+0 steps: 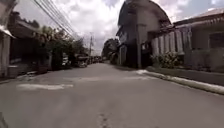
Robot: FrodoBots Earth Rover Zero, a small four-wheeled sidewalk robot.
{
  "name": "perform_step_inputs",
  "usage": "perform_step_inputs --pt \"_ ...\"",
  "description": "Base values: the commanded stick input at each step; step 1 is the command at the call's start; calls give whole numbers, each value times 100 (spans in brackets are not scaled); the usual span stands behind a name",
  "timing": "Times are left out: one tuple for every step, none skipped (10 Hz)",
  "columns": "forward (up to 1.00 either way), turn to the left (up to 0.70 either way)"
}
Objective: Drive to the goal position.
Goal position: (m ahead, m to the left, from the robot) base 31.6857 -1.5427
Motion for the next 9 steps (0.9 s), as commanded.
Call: perform_step_inputs --pt "100 0" --pt "100 0" --pt "100 0" --pt "100 0" --pt "100 0" --pt "100 0" --pt "100 0" --pt "100 0" --pt "100 0"
